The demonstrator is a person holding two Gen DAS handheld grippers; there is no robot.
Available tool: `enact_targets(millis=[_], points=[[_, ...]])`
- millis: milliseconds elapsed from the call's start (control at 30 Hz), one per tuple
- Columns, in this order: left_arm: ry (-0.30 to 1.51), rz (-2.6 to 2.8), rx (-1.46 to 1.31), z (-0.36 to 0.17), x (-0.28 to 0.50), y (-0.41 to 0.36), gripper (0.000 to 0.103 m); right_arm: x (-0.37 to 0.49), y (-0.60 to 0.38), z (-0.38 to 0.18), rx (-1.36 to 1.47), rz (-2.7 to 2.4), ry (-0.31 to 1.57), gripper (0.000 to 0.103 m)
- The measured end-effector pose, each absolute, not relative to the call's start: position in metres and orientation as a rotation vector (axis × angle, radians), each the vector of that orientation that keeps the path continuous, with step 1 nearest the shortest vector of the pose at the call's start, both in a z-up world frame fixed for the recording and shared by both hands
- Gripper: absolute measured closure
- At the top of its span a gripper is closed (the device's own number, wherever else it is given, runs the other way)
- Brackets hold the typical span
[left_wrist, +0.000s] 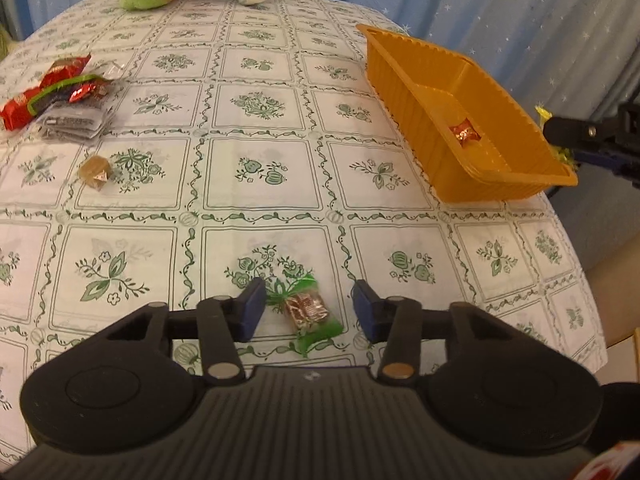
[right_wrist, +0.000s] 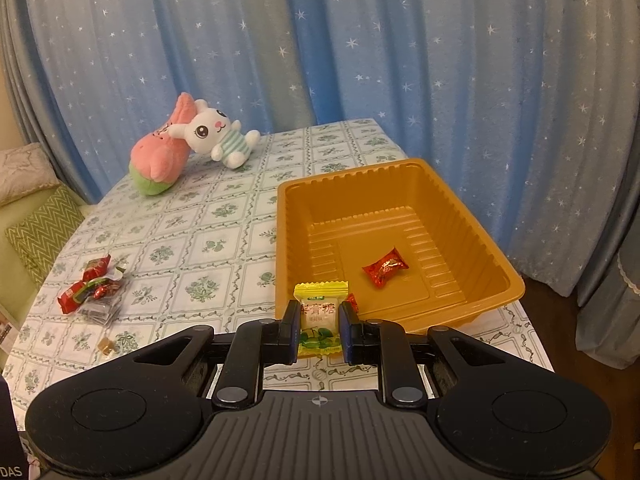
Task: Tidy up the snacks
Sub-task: 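Lower the green candy into the tray and open the left tool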
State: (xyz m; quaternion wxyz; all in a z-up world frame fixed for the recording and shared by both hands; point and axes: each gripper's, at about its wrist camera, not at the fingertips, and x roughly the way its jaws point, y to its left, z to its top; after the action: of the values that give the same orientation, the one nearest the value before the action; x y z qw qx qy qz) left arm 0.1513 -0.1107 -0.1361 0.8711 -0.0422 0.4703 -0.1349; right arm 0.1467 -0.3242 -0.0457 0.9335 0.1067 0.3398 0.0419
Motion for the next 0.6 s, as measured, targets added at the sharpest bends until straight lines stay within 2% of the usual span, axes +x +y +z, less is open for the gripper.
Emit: enact_targets(millis=[167,200,233,433,600], points=[[0.950,-0.270,0.022,-0.138,0.139,-0.119,0.069,0.148,-0.325,-0.047,0.224,0.081,0.692,0.083],[0.945,-0.265,0.035,-0.138,0.138,-0.120,0.075,0.148,-0.324,-0.048,0.225,0.081,0.691,0.083],[0.941,-0.262,0.045,-0.139,0.137,-0.120,0.084,0.148,-0.325,-0.048,0.224,0.081,0.692,0.083],[0.922,-0.290,0.047,-0.133,0.138,-0.119,0.085,0.148,-0.326,-0.047,0.228,0.077,0.686,0.083],[0.862,-0.330,0.028,-0.106,0.153,-0.133,0.085,0.148,-0.333,-0.043,0.237,0.069,0.670,0.083]])
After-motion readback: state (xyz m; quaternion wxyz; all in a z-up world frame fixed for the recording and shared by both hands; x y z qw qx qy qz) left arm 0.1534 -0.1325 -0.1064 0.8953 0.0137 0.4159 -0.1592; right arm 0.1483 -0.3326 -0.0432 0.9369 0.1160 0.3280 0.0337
